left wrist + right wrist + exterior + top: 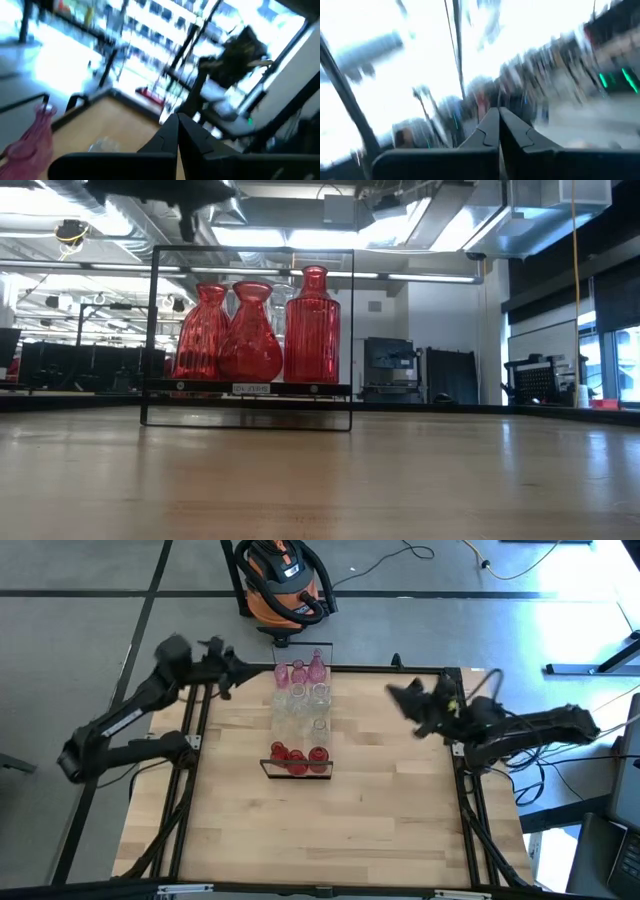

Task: Sort vases onto shelf
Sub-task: Return to Home Position

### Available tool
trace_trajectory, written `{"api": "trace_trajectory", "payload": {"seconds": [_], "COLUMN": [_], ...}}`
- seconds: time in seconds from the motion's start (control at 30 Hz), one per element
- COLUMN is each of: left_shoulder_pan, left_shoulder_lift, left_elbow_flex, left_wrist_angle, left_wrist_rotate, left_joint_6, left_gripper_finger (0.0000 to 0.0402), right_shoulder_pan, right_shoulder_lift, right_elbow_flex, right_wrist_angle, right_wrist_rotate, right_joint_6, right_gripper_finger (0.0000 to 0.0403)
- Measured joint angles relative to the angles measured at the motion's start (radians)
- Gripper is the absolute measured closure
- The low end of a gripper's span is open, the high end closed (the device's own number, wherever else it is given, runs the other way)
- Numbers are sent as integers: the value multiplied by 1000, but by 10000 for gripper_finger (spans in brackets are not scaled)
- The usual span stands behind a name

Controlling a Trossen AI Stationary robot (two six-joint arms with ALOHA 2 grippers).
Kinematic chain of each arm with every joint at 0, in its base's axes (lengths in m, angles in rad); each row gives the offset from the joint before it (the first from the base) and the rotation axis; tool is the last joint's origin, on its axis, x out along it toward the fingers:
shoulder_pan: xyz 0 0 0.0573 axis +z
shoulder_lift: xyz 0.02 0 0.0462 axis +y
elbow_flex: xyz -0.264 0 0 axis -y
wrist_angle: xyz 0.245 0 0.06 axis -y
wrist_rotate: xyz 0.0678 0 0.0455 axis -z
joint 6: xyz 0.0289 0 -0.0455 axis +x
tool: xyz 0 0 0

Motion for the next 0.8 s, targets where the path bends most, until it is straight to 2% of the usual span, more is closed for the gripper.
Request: {"api": "trace_trajectory", "payload": {"seconds": [0.1, 0.17, 0.23, 0.33, 0.4, 0.57, 0.67, 0.8], "left_shoulder_pan": [-44, -74, -111, -185, -242, -369, -432, -500], "left_shoulder_lift": [-117, -196, -274, -393, -474, -654, -732, -786], "left_elbow_flex": [-131, -237, -345, -476, -532, -620, -647, -671], "left_wrist_angle": [191, 332, 448, 547, 548, 462, 368, 281], "left_wrist_rotate": [-91, -149, -207, -308, -387, -581, -654, -714], "left_joint_6": [-117, -198, -268, -312, -307, -247, -229, -226], "left_gripper_finger": [401, 401, 401, 401, 401, 401, 401, 401], "right_shoulder_pan": [-98, -151, -186, -219, -220, -219, -219, -217], "right_shoulder_lift": [-38, -44, -50, -51, -51, -61, -87, -176], "right_elbow_flex": [-197, -278, -329, -375, -408, -536, -645, -758], "right_wrist_angle": [383, 533, 608, 625, 621, 690, 882, 893], "right_wrist_rotate": [-36, -56, -84, -115, -122, -11, 65, 110], "right_joint_6": [29, 52, 54, 22, 1, -4, -5, 17], "right_gripper_finger": [403, 403, 403, 403, 403, 403, 403, 403]}}
